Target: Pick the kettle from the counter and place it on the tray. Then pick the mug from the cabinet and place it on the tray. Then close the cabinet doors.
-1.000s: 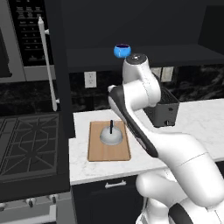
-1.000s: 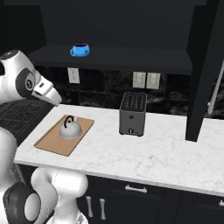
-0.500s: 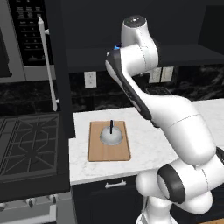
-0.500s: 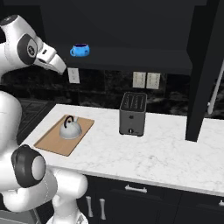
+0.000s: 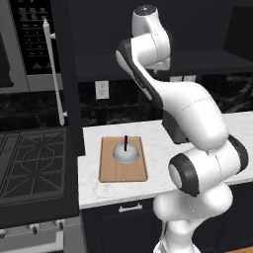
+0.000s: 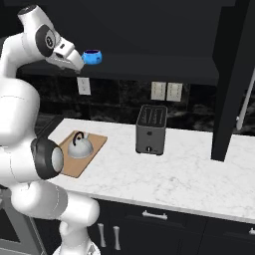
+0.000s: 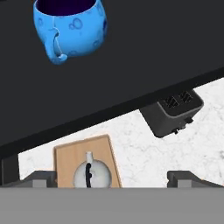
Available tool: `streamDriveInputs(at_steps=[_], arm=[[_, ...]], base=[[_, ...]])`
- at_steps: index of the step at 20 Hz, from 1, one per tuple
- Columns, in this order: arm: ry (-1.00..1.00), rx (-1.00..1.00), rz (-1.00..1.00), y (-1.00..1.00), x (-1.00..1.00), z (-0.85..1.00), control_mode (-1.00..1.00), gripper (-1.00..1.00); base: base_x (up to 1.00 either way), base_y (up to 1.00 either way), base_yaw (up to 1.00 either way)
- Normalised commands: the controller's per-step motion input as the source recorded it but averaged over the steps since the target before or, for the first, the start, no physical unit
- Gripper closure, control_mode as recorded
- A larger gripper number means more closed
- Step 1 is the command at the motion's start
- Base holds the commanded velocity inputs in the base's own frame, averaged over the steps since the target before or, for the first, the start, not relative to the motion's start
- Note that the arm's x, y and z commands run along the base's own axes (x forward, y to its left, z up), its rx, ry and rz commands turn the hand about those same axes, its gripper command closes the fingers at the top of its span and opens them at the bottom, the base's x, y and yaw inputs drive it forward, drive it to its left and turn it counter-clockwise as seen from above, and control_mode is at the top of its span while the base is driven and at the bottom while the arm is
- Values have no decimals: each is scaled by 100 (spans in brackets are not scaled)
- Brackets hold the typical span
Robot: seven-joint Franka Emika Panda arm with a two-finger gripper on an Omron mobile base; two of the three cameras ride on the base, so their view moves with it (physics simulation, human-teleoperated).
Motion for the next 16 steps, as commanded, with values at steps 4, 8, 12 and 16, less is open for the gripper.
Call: streamDriveInputs(at_steps=[4, 8, 12, 16], arm=[[-8, -3, 0, 0, 63, 0, -100, -100], [-23, -4, 0, 0, 41, 0, -100, -100], [-10, -1, 0, 1, 34, 0, -100, -100], [-1, 0, -1, 0, 35, 0, -100, -100]], base=[[0, 0, 0], [0, 0, 0], [0, 0, 0], [0, 0, 0]])
